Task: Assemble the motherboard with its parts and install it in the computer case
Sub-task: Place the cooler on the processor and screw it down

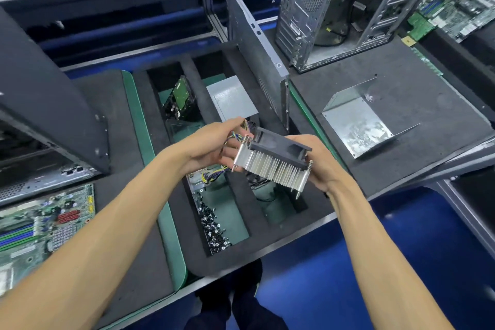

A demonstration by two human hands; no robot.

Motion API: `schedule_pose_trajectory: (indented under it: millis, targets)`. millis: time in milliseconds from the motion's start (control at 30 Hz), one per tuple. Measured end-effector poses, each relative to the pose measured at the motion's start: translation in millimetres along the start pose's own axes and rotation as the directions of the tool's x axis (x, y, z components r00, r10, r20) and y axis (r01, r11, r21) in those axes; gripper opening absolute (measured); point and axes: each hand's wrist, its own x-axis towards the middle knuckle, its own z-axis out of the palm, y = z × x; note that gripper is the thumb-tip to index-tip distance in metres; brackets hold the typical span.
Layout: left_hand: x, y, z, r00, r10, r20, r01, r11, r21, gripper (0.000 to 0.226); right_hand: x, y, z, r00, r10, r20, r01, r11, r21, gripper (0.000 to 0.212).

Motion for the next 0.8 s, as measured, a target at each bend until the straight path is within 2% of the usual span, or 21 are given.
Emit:
schedule_pose_trajectory:
  millis: [67,133,233,333,433,567,667,700,800]
  targets:
    - [-7.5,-2.7,-11.7,0.999,0.025,-0.034,-0.022,0.996,0.083,0.038,4.1,-4.1,15.0,1.0,0.001,0.02,-0.001,1.0,-0.019,0.028]
    - [-18.3,-7.4,-24.8,0.997,0.055,-0.048,-0.041,0.966,0.254,0.043,9.4,-6.2,30.4,0.998,0.013,0.059,-0.012,1.0,-0.026,0.03]
    - [-40.5,-18.2,-45.4,0.991,0.09,-0.099,-0.041,0.907,0.419,0.036,17.1,-9.3,53.8,0.99,0.003,0.141,0.011,0.995,-0.096,0.03]
    - [-65.0,-30.3,-69.2,0.968,0.08,-0.24,0.009,0.938,0.347,0.034,23.8,-14.4,80.3,0.972,-0.019,0.236,0.057,0.986,-0.156,0.031]
    - [-94.2,-44.7,-93.5,0.954,0.018,-0.3,0.051,0.974,0.219,0.037,29.9,-18.6,113.0,0.937,-0.046,0.345,0.125,0.97,-0.209,0.032]
    - [-136.6,-62.2,-124.6,0.937,0.018,-0.349,0.035,0.989,0.143,0.043,32.8,-24.3,161.5,0.881,-0.071,0.468,0.208,0.947,-0.247,0.046]
    - [-167.4,-73.7,-148.4,0.933,0.014,-0.36,0.023,0.995,0.099,0.046,31.4,-28.5,196.9,0.842,-0.088,0.533,0.256,0.934,-0.25,0.064]
    - [-177.2,-77.3,-155.9,0.933,0.016,-0.36,0.022,0.995,0.101,0.045,30.9,-28.7,207.3,0.834,-0.085,0.545,0.261,0.931,-0.254,0.062]
    - [-209.6,-88.6,-177.2,0.949,0.043,-0.311,-0.007,0.993,0.117,0.036,27.0,-27.1,238.9,0.831,-0.058,0.554,0.234,0.939,-0.252,0.026]
